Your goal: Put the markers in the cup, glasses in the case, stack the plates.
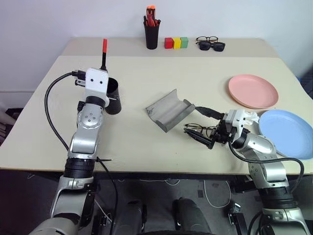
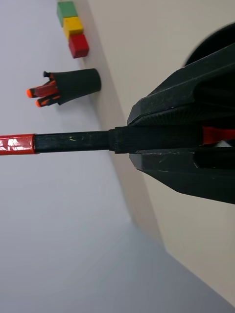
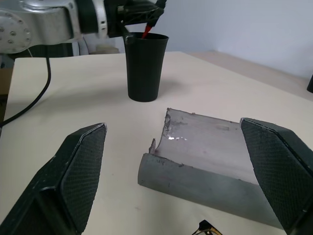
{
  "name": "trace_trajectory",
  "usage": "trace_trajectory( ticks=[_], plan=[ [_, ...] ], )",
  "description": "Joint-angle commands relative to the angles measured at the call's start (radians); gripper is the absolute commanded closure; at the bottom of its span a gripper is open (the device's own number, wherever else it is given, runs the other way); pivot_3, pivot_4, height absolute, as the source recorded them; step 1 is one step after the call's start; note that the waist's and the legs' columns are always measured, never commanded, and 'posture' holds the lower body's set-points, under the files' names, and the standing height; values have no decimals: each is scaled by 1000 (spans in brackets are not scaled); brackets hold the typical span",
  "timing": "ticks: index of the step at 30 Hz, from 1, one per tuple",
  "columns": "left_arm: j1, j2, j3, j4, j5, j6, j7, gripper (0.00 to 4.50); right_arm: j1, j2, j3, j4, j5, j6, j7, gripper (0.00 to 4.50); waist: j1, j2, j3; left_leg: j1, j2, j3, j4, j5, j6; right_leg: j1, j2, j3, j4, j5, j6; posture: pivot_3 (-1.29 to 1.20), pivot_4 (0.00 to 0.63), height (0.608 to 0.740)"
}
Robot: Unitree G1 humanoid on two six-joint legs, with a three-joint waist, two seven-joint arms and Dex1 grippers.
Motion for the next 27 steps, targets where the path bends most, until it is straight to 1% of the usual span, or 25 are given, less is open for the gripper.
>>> trace_trajectory(
  ticks=[1, 4, 5, 10, 13, 16, 21, 23, 25, 27],
  plan=[
    [20, 11, 11, -86, 5, 18, -23, 3010, -17, -7, -17, -48, 18, 7, -6, 0, -1, 0, 0, 0, 0, 0, 0, 0, 0, 0, 0, 0, 0, 0, 0, 0, 150, 740],
    [25, -2, 17, -111, -9, 30, -31, 1467, -19, -9, -18, -46, 18, 8, -4, 0, 0, 0, 0, 0, 0, 0, 0, 0, 0, 0, 0, 0, 0, 0, 0, 0, 150, 740],
    [24, -5, 19, -120, -15, 34, -35, 1047, -19, -8, -19, -44, 17, 8, -3, 0, 0, 0, 0, 0, 0, 0, 0, 0, 0, 0, 0, 0, 0, 0, 0, 0, 150, 740],
    [7, -32, 16, -193, -76, 9, -85, 1047, -13, -6, -26, -23, 17, 1, 1, 0, -1, 0, 0, 0, 0, 0, 0, 0, 0, 0, 0, 0, 0, 0, 0, 0, 150, 740],
    [-33, -66, -35, -262, -138, 71, -155, 1047, -1, -7, -35, -24, 22, 31, -20, 0, 3, 0, 0, 0, 0, 0, 0, 0, 0, 0, 0, 0, 0, 0, 0, 0, 150, 740],
    [-72, -75, -126, -332, -227, 247, -285, 1047, 31, -17, -38, -54, -16, 68, -85, 0, 8, 0, 0, 0, 0, 0, 0, 0, 0, 1, 0, 0, 0, 0, 0, 0, 150, 740],
    [-144, -42, -238, -324, -327, 491, -461, 1047, 135, -31, -86, -190, -6, 105, -160, 0, 7, 0, 0, 0, 0, 0, 0, 0, 0, 0, 1, 0, 0, 0, 0, 0, 150, 740],
    [-213, -29, -297, -283, -365, 688, -511, 1047, 189, -39, -118, -235, -4, 109, -185, 0, 5, 0, 0, 0, 0, 0, 0, 0, 0, 0, 1, 0, 1, 0, 0, 0, 150, 740],
    [-264, -66, -267, -245, -411, 825, -497, 1047, 227, -42, -142, -261, -5, 108, -205, 0, 1, 0, 0, 1, 0, 0, 1, 0, 1, 2, 1, 0, 1, 0, 0, 0, 150, 740],
    [-318, -96, -251, -201, -420, 935, -469, 1047, 264, -42, -169, -279, -10, 94, -220, 0, 0, -1, 0, 1, -1, 0, 1, 0, 1, 2, 1, 0, 1, 0, 0, 0, 150, 740]
  ],
)
